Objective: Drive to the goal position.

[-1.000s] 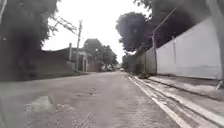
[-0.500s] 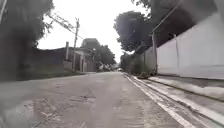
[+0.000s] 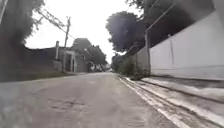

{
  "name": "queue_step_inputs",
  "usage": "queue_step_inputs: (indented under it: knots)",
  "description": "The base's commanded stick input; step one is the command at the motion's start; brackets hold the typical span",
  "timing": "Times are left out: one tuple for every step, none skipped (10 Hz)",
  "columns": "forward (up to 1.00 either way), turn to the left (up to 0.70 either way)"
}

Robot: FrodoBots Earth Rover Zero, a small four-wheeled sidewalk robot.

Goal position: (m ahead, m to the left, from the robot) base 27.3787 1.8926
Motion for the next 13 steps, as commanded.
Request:
queue_step_inputs:
  knots:
    - [0.70, 0.00]
    - [0.70, 0.00]
    - [0.70, 0.00]
    - [0.70, 0.00]
    - [0.70, 0.00]
    - [0.70, 0.00]
    - [0.70, 0.00]
    - [0.70, 0.00]
    - [0.70, 0.00]
    - [0.70, 0.00]
    - [0.70, 0.00]
    - [0.70, 0.00]
    - [0.70, 0.00]
